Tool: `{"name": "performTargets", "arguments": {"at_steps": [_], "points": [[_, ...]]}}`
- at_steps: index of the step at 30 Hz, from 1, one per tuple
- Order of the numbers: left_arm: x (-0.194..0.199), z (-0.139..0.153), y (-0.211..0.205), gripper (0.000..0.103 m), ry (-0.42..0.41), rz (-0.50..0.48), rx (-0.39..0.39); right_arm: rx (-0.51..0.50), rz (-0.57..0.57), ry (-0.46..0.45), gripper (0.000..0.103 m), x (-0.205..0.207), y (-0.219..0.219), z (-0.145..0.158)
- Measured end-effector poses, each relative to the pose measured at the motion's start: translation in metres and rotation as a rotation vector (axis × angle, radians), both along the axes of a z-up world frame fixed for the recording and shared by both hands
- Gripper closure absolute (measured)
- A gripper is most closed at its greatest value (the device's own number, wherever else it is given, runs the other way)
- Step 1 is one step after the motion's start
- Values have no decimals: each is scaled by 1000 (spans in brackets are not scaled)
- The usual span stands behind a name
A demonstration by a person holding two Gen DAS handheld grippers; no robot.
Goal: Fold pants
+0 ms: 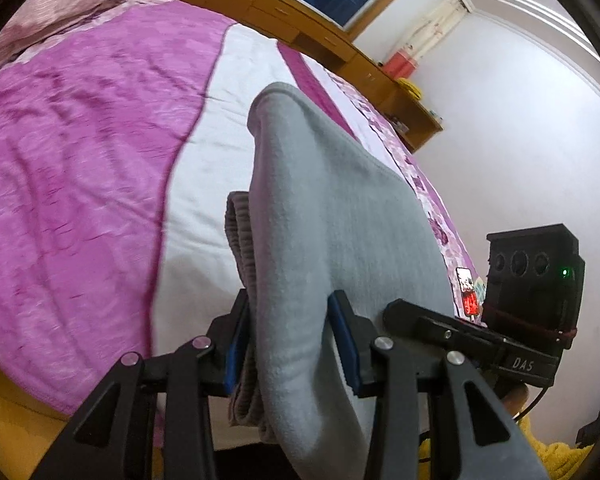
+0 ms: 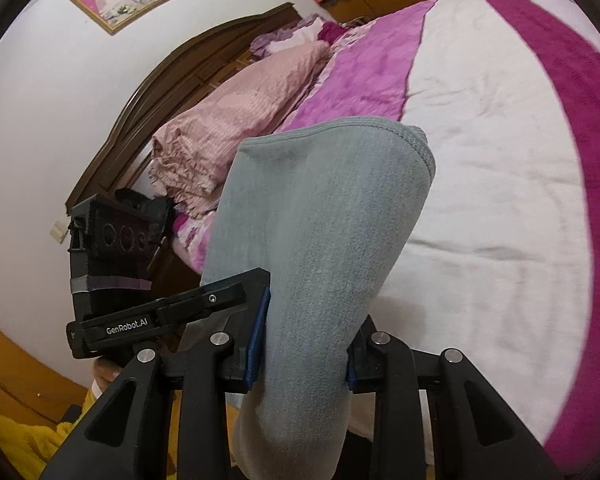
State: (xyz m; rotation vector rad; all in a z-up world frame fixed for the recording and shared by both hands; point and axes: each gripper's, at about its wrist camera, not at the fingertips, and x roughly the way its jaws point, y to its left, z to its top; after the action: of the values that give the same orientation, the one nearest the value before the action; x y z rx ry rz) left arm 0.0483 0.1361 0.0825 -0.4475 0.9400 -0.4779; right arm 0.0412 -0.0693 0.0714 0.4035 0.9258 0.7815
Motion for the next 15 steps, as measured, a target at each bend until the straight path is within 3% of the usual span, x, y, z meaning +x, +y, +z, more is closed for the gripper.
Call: {"name": "performTargets", "arguments": {"at_steps": [15], "points": [[82, -5, -88, 62, 0, -98, 33, -32, -118, -23, 79, 52, -80, 1]]}}
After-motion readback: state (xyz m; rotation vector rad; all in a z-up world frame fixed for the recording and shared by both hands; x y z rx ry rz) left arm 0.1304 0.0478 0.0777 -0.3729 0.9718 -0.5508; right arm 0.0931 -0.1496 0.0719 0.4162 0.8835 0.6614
